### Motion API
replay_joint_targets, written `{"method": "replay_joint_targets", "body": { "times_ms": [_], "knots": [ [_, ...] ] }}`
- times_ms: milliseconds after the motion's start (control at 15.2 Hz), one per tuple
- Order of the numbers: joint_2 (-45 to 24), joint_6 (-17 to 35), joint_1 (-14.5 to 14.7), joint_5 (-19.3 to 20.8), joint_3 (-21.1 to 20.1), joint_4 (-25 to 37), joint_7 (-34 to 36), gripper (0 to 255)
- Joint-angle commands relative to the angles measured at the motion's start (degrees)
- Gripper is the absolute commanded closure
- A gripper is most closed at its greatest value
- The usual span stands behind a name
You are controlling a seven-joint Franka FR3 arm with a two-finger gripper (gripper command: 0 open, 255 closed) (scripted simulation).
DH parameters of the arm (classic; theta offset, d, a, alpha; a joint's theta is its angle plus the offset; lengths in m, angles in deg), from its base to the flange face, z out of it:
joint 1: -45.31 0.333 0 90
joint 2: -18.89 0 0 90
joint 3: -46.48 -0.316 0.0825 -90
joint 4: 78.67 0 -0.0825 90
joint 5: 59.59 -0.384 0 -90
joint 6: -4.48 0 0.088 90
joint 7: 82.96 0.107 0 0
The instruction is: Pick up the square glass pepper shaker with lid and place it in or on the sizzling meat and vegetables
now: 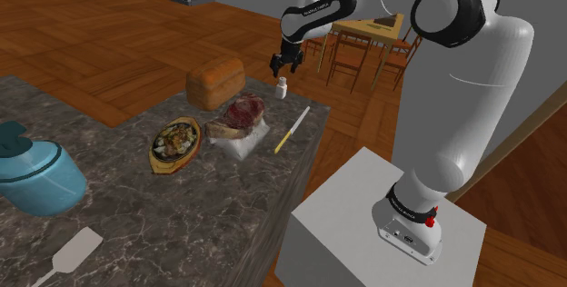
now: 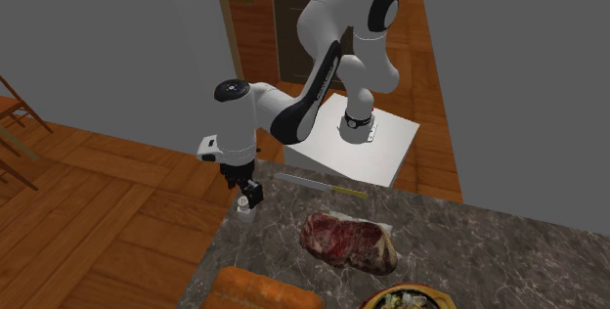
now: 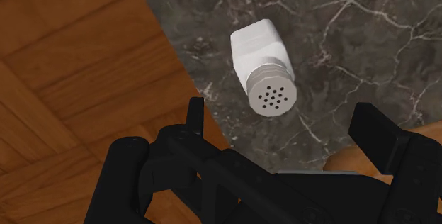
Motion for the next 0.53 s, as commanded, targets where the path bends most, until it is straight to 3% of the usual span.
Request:
{"method": "replay_joint_targets", "body": {
  "times_ms": [0,462],
  "knots": [
    [-1.2,1.2,0.0,-0.1,-0.1,0.0,0.0,0],
    [-3.4,4.0,-0.1,-0.4,-0.1,-0.6,-0.2,0]
  ]
}}
